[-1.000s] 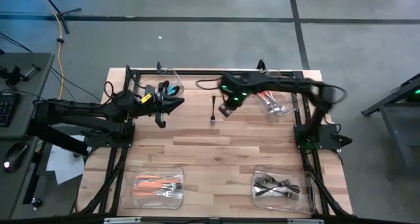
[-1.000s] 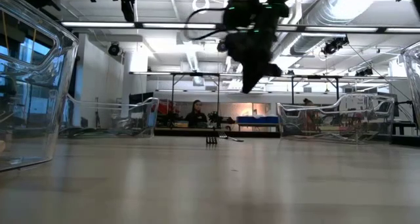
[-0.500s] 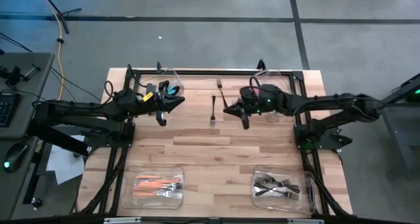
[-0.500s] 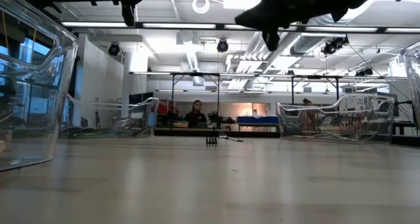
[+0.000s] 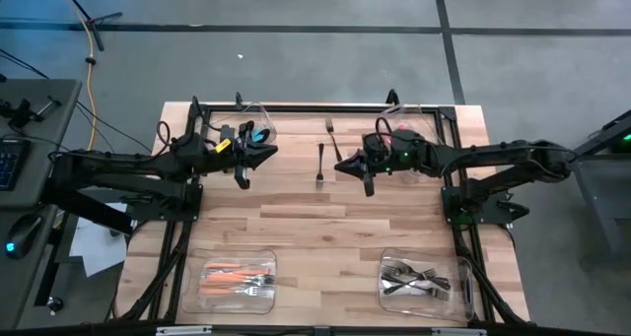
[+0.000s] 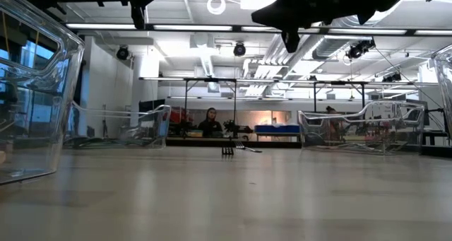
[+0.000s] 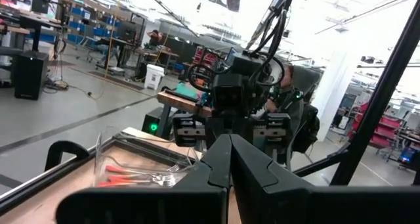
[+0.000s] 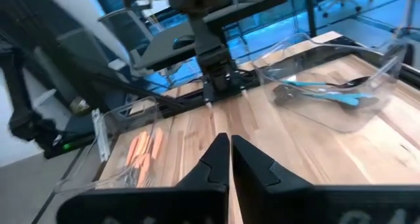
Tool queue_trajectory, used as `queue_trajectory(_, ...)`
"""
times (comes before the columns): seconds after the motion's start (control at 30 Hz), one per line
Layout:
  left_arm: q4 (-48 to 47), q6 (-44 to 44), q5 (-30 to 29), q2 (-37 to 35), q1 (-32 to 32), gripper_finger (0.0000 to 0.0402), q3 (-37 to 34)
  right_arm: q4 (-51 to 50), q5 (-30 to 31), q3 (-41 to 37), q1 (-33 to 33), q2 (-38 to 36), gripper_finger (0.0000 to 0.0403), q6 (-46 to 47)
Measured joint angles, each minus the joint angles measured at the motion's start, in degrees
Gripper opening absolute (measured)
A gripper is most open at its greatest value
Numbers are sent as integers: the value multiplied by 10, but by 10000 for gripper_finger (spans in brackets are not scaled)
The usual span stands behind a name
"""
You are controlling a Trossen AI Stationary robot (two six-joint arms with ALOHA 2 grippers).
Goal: Sort silverware by color (type)
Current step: Put the black fork into the bottom right transparent bin
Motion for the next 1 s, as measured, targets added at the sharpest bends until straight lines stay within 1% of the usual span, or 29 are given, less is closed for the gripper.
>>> queue_trajectory(0.07, 0, 0, 0, 0, 0, 0, 0, 0, 20, 0, 0, 0, 10, 16)
queue_trajectory(0.13, 0, 0, 0, 0, 0, 0, 0, -1, 39, 0, 0, 0, 31, 40)
queue_trajectory(0.2, -1, 0, 0, 0, 0, 0, 0, -4, 59, 0, -2, 0, 65, 59)
queue_trajectory(0.27, -2, 0, 0, 0, 0, 0, 0, -38, 78, 17, -5, 2, 105, 70)
queue_trajectory(0.33, -2, 0, 0, 0, 0, 0, 0, -90, 114, 55, -5, 13, 144, 75)
queue_trajectory(0.4, -2, 0, 0, 0, 0, 0, 0, -153, 142, 109, -5, 32, 175, 60)
queue_trajectory(0.5, -5, 0, 6, 0, 0, 0, 0, -245, 150, 201, -11, 81, 206, 44)
queue_trajectory(0.6, -9, 0, 14, 0, 0, 0, 0, -342, 148, 296, -26, 147, 217, 104)
queue_trajectory(0.7, -10, 0, 24, 0, 0, 0, 0, -446, 149, 381, -45, 217, 217, 170)
queue_trajectory(0.77, -9, -4, 37, -3, 0, 0, 0, -514, 150, 430, -55, 263, 216, 194)
queue_trajectory(0.87, -11, -4, 61, -18, -1, 0, -1, -585, 148, 485, -62, 323, 216, 233)
queue_trajectory(1.0, -33, 1, 64, -49, -1, 0, 0, -628, 146, 526, -62, 390, 216, 262)
